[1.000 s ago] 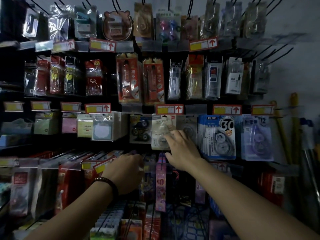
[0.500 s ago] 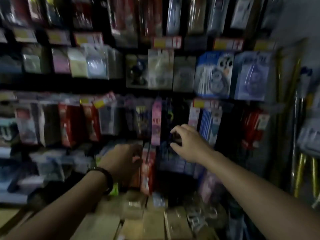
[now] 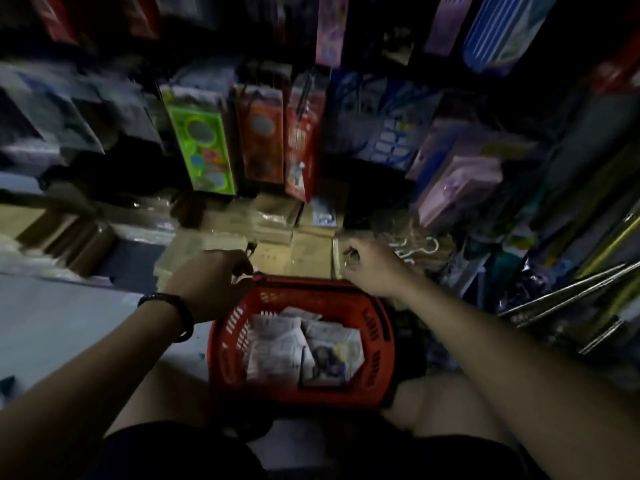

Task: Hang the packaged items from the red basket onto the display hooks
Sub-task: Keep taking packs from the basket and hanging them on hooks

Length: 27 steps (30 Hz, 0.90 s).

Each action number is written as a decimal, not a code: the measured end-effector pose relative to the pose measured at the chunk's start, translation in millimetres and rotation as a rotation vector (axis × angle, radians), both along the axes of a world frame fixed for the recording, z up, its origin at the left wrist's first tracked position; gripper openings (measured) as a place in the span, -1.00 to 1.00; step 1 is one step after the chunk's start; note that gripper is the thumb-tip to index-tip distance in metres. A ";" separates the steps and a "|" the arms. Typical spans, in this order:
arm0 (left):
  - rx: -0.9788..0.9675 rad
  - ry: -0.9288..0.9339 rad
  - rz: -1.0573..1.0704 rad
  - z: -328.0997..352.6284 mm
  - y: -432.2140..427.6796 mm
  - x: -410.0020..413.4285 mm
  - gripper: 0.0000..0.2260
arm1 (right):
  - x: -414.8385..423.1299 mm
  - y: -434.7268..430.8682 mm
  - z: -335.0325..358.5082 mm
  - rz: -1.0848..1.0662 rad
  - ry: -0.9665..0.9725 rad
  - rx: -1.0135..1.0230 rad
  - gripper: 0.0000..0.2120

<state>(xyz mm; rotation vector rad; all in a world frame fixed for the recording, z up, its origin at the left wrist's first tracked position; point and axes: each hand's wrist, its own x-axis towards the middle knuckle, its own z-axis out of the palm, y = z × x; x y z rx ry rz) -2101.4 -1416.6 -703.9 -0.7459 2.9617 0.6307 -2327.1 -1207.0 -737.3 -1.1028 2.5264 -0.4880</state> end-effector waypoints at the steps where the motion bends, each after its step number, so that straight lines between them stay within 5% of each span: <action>1: 0.029 -0.026 0.009 -12.6 -0.2 -1.2 -0.84 | -0.8 0.7 -20.3 -0.025 -0.035 0.010 -0.78; 11: 0.227 -0.255 0.027 -173.1 -3.2 -27.7 -0.83 | 1.9 8.0 -244.2 -0.285 -0.438 0.257 -0.79; 14: 0.294 -0.315 -0.012 -208.3 1.2 -40.4 -0.81 | 2.2 22.2 -319.1 -0.389 -0.461 0.324 -0.58; 19: 0.377 -0.327 -0.013 -249.5 0.3 -57.3 -0.83 | 13.2 16.4 -335.5 -0.510 -0.347 0.511 -0.27; 27: 0.423 -0.314 -0.023 -275.0 -3.9 -58.4 -0.83 | 16.6 9.7 -383.5 -0.585 -0.356 0.621 -0.42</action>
